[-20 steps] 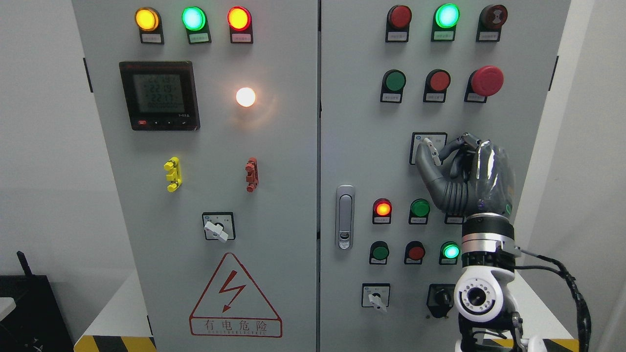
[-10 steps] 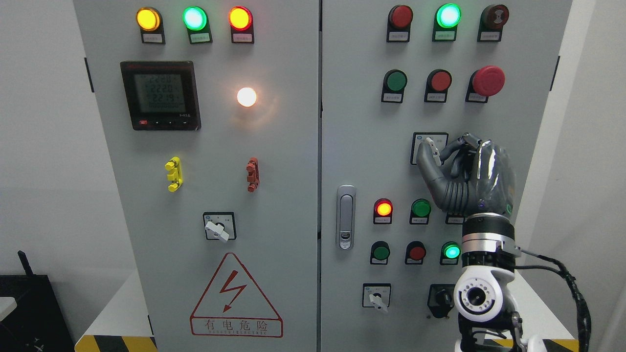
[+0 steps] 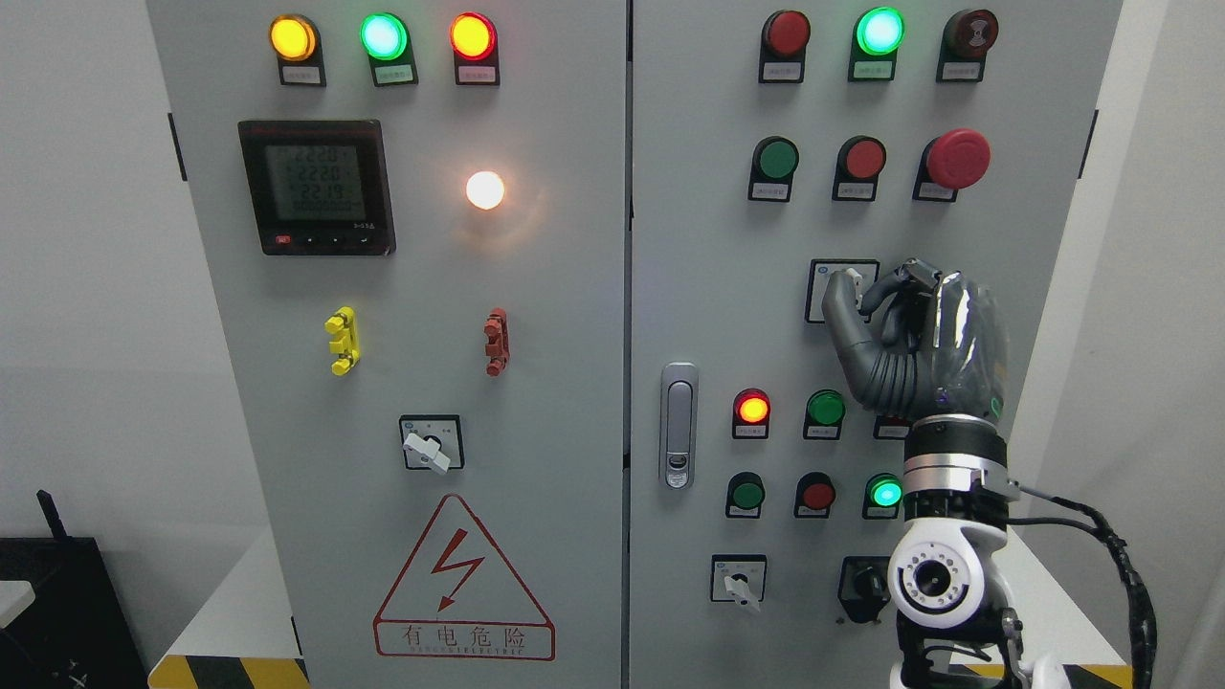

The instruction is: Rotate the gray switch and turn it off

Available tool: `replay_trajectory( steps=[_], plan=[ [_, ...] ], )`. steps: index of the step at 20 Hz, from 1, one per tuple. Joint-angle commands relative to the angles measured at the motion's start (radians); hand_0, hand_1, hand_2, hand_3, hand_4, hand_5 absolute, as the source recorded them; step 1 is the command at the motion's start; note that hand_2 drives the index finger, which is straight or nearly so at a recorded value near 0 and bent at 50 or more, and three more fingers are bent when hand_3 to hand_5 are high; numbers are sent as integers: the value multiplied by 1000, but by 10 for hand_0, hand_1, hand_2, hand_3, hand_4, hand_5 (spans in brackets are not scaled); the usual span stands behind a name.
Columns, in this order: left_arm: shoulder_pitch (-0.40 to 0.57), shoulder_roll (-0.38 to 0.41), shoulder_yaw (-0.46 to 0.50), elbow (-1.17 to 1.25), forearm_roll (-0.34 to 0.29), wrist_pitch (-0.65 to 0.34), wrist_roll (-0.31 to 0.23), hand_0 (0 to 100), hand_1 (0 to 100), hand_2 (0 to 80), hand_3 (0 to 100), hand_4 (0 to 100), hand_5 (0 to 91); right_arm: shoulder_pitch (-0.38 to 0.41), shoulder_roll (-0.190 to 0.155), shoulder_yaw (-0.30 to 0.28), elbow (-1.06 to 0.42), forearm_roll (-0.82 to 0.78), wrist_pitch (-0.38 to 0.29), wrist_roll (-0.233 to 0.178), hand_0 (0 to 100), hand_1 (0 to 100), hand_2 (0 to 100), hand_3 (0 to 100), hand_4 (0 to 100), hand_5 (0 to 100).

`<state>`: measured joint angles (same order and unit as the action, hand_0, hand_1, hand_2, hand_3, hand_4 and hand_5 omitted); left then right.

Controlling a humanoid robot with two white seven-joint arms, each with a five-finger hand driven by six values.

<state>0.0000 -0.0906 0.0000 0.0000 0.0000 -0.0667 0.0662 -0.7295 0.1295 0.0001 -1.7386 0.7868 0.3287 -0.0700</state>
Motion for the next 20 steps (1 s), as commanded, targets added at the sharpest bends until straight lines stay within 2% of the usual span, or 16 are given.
replay_trajectory(
  steps=[1, 3, 8, 11, 20],
  plan=[
    [-9, 0, 8, -26, 18, 1, 0, 120, 389, 0, 0, 0, 0, -1, 1, -11, 1, 0, 0, 4, 545, 431, 709, 1000, 984, 1000],
    [-9, 0, 8, -26, 20, 1, 0, 120, 389, 0, 0, 0, 0, -1, 1, -11, 1, -1, 0, 4, 518, 433, 711, 1000, 985, 1000],
    [-9, 0, 8, -26, 20, 1, 0, 120, 389, 0, 0, 0, 0, -1, 1, -11, 1, -1, 0, 6, 332, 478, 717, 1000, 985, 1000],
    [-9, 0, 8, -26, 20, 1, 0, 120, 389, 0, 0, 0, 0, -1, 1, -11, 1, -1, 0, 7, 284, 500, 719, 1000, 985, 1000],
    [-9, 0, 8, -26, 20, 1, 0, 120, 389, 0, 0, 0, 0, -2, 1, -11, -2, -1, -7, 7, 231, 515, 721, 1000, 987, 1000]
  ],
)
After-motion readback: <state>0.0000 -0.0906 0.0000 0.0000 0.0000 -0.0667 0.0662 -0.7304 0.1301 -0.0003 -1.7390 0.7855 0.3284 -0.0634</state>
